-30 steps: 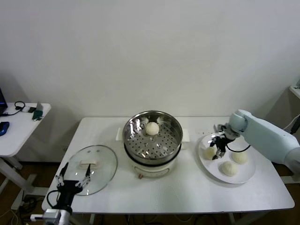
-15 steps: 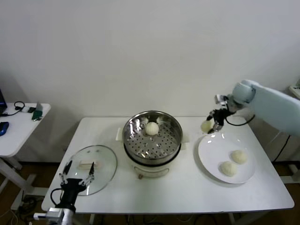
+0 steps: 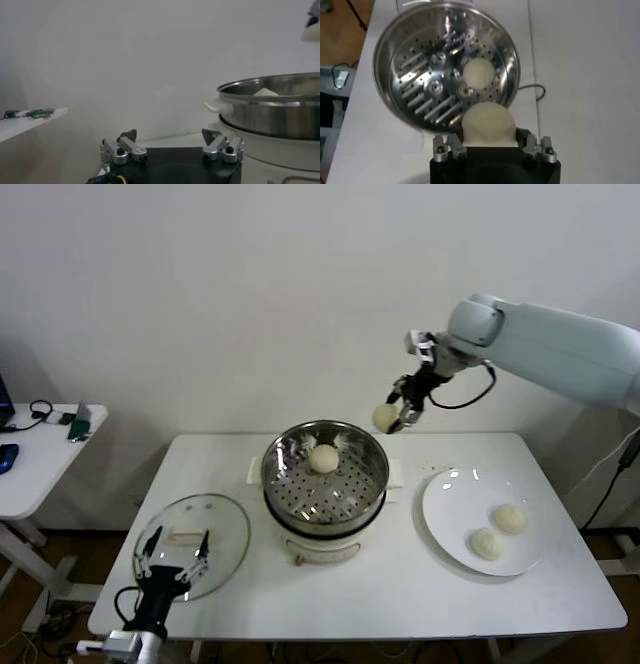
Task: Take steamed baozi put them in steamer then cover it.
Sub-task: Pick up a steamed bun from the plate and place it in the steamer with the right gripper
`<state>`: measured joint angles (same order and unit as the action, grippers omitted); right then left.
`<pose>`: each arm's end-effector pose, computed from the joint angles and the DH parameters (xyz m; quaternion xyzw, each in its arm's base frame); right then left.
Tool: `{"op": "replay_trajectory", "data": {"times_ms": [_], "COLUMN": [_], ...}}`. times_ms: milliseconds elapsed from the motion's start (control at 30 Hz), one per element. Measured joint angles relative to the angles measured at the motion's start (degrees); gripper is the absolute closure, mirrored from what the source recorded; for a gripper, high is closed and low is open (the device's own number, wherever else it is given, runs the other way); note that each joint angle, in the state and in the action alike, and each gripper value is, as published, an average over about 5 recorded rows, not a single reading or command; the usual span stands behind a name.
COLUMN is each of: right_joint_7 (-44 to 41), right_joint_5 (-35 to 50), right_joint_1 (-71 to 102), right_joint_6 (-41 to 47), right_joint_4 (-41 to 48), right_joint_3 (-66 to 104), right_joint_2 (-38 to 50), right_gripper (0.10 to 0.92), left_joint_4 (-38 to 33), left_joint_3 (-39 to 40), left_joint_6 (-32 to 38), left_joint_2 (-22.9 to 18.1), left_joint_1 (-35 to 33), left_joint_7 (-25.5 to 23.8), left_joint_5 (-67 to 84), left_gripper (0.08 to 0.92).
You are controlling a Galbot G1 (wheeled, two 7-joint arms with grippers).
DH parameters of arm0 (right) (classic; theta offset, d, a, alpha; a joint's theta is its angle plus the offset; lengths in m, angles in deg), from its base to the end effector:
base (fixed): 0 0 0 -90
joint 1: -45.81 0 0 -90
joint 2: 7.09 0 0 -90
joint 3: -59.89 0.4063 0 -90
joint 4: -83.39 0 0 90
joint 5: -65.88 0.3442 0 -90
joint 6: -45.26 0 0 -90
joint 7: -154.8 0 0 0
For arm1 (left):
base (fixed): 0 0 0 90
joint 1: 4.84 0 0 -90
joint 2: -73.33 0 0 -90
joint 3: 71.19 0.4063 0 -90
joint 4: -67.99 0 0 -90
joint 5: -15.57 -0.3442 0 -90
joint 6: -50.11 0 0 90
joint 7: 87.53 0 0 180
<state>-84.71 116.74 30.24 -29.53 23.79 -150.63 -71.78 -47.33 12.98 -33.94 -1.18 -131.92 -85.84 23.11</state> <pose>0.6513 -0.0170 0.0250 0.5597 -0.6059 0.4525 0.3389 0.1015 0.0997 -0.3791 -0.0096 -0.9961 -0.0756 0.0434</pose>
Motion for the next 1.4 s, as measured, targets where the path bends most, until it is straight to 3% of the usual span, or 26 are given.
{"op": "replay_trajectory", "data": {"times_ms": [500, 1167, 1267, 1400], "right_joint_7": [-0.09, 0.07, 0.07, -0.04], "right_joint_5": [3.10, -0.15, -0.63, -1.13], "right_joint_1": [5.41, 10.54, 10.83, 11.20], "right_joint_6": [0.35, 0.21, 0.09, 0.02], "right_joint_4": [6.66, 9.30, 9.56, 9.55], "right_joint_3": [-3.15, -4.59, -4.62, -4.63], "right_joint_2": [-15.78, -22.04, -22.36, -22.33], "right_gripper": [0.355, 0.344, 0.325, 0.240], "left_joint_4": [0.23, 0.67, 0.74, 0.77], "left_joint_3": [0.25, 0.97, 0.94, 0.95], "left_joint_6": [-0.24, -0.69, -0.68, -0.67], "left_joint_2": [1.29, 3.06, 3.12, 3.12], "left_joint_1": [0.49, 1.55, 1.53, 1.47], "left_joint_7": [0.01, 0.00, 0.00, 0.00], "left_joint_5": [0.49, 0.70, 0.70, 0.68], "left_gripper": [0.177, 0.177, 0.177, 0.177]}}
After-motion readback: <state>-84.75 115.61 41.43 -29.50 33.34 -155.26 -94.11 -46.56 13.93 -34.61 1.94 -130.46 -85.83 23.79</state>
